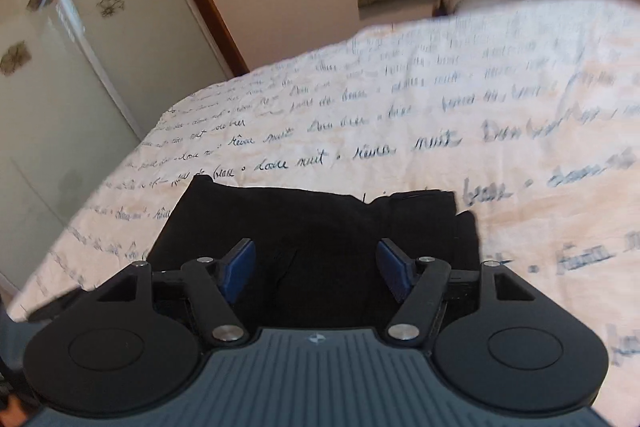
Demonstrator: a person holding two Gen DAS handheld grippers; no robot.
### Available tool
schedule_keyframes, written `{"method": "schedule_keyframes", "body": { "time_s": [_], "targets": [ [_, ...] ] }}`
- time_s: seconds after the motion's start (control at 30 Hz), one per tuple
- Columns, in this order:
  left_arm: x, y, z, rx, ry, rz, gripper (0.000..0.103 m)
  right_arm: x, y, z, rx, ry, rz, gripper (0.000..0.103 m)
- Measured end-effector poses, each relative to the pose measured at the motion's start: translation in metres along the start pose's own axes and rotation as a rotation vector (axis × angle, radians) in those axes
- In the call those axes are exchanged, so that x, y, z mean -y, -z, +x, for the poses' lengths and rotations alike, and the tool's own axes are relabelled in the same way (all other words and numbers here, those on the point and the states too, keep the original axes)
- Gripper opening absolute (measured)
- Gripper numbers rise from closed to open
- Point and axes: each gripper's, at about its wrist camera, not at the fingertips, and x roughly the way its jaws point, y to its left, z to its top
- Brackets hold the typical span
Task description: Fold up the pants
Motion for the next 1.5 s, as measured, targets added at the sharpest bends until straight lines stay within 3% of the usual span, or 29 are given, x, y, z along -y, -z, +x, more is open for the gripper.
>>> {"method": "schedule_keyframes", "body": {
  "time_s": [0.1, 0.2, 0.23, 0.3, 0.33, 0.4, 0.47, 0.5, 0.53, 0.6, 0.8, 0.9, 0.97, 1.07, 1.1, 1.2, 1.27, 1.33, 1.43, 1.5],
  "targets": [
    [-0.034, 0.005, -0.019, -0.025, 0.036, -0.157, 0.102, 0.016, 0.016, -0.024, -0.003, -0.062, 0.093, 0.070],
    [-0.076, 0.008, -0.012, -0.108, 0.116, -0.411, 0.101, 0.044, 0.028, -0.032, -0.009, -0.004, 0.199, 0.071],
    [-0.084, 0.007, -0.011, -0.100, 0.147, -0.462, 0.101, 0.052, 0.031, -0.032, -0.012, 0.022, 0.224, 0.071],
    [-0.092, 0.002, -0.006, -0.122, 0.183, -0.527, 0.100, 0.071, 0.036, -0.024, -0.057, 0.054, 0.302, 0.071],
    [-0.093, 0.000, -0.003, -0.125, 0.206, -0.551, 0.099, 0.080, 0.039, -0.017, -0.101, 0.045, 0.343, 0.070],
    [-0.095, 0.000, 0.005, -0.135, 0.262, -0.605, 0.092, 0.089, 0.044, -0.012, -0.095, -0.011, 0.389, 0.074],
    [-0.092, 0.000, 0.010, -0.133, 0.231, -0.594, 0.078, 0.094, 0.042, -0.009, -0.104, -0.075, 0.441, 0.078],
    [-0.090, 0.000, 0.011, -0.133, 0.202, -0.569, 0.058, 0.094, 0.042, -0.006, -0.113, -0.114, 0.449, 0.077],
    [-0.087, 0.000, 0.012, -0.144, 0.159, -0.541, 0.031, 0.092, 0.042, -0.004, -0.120, -0.124, 0.428, 0.066],
    [-0.086, 0.004, 0.011, -0.142, 0.136, -0.516, 0.029, 0.083, 0.040, 0.002, -0.154, -0.085, 0.336, 0.033],
    [-0.061, 0.001, -0.008, -0.113, 0.062, -0.388, 0.021, 0.065, 0.015, -0.004, -0.158, -0.040, 0.118, 0.027],
    [-0.052, 0.004, -0.005, -0.110, 0.029, -0.330, 0.024, 0.061, 0.009, -0.004, -0.186, -0.013, 0.053, 0.026],
    [-0.059, 0.013, 0.004, -0.101, 0.034, -0.347, 0.030, 0.077, 0.026, 0.007, -0.221, -0.018, 0.120, 0.030],
    [-0.063, 0.013, -0.002, -0.086, 0.047, -0.357, 0.033, 0.091, 0.039, -0.001, -0.150, -0.082, 0.233, 0.039],
    [-0.063, 0.011, -0.007, -0.077, 0.038, -0.352, 0.041, 0.093, 0.039, -0.006, -0.146, -0.079, 0.260, 0.043],
    [-0.053, 0.001, -0.032, 0.013, -0.073, -0.267, 0.045, 0.090, 0.033, -0.033, -0.040, 0.021, 0.315, 0.052],
    [-0.040, -0.007, -0.044, 0.081, -0.075, -0.196, 0.050, 0.073, 0.028, -0.050, 0.062, 0.042, 0.266, 0.057],
    [-0.021, -0.013, -0.044, 0.111, -0.060, -0.133, 0.065, 0.049, 0.023, -0.052, 0.110, 0.003, 0.195, 0.057],
    [0.011, -0.014, -0.026, 0.093, -0.024, -0.061, 0.066, 0.008, 0.018, -0.031, 0.087, -0.029, 0.061, 0.064],
    [0.027, -0.009, -0.007, 0.050, -0.026, -0.009, 0.067, -0.012, 0.021, -0.004, 0.021, 0.028, -0.020, 0.064]
  ]
}}
